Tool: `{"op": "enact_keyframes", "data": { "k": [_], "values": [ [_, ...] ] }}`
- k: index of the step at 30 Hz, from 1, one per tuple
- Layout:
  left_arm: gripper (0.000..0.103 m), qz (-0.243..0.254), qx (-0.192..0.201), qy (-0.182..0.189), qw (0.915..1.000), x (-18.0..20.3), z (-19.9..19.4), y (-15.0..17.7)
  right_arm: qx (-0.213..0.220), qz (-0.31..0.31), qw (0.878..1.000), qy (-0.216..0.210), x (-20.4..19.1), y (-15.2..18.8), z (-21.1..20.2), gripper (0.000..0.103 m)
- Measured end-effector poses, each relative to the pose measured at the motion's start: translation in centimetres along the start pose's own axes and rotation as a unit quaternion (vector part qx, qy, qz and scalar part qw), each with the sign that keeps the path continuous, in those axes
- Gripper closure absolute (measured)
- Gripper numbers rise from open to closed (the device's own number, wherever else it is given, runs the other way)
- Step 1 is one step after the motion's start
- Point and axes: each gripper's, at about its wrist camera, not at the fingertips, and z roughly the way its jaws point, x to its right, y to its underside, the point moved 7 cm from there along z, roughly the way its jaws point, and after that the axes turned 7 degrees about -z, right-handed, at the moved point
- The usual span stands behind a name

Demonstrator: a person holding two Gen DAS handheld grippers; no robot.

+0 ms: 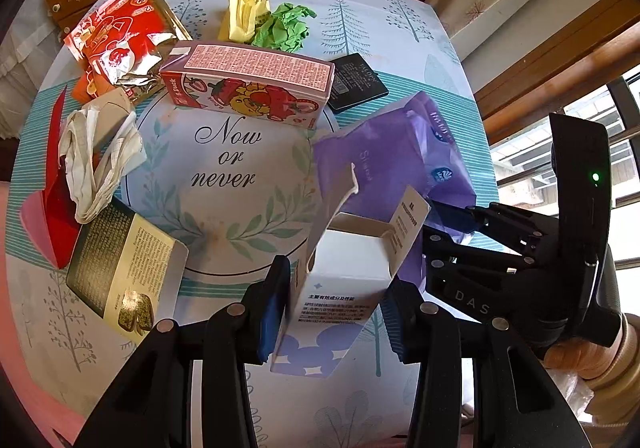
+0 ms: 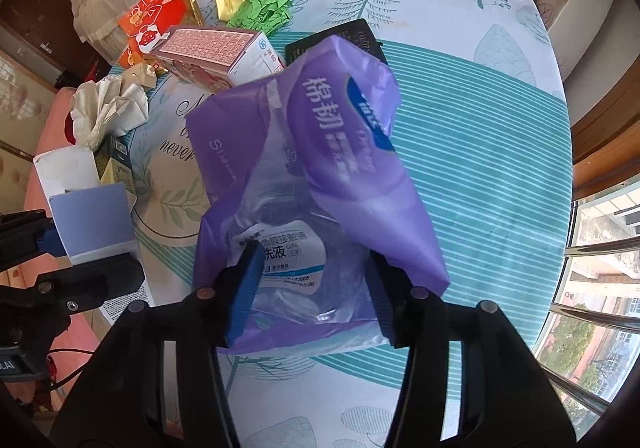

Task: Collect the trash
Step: 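Lift the white carton with the left tool while the right tool lifts the purple bag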

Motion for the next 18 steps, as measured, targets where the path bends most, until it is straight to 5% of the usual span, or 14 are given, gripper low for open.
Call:
{"op": "enact_keyframes", "data": {
  "k": [3, 18],
  "values": [
    [0.060, 0.004, 0.010, -0.003, 0.9999, 0.0, -0.8, 0.3, 0.009, -0.007, 1.000, 0.001, -1.0, 0.3, -0.8, 0.085],
    [0.060, 0.039, 0.073, 0.017, 0.9964, -0.6, -9.7, 4.6, 0.109, -0.021, 0.993, 0.034, -7.5, 2.0, -11.1, 0.086]
  ]
}}
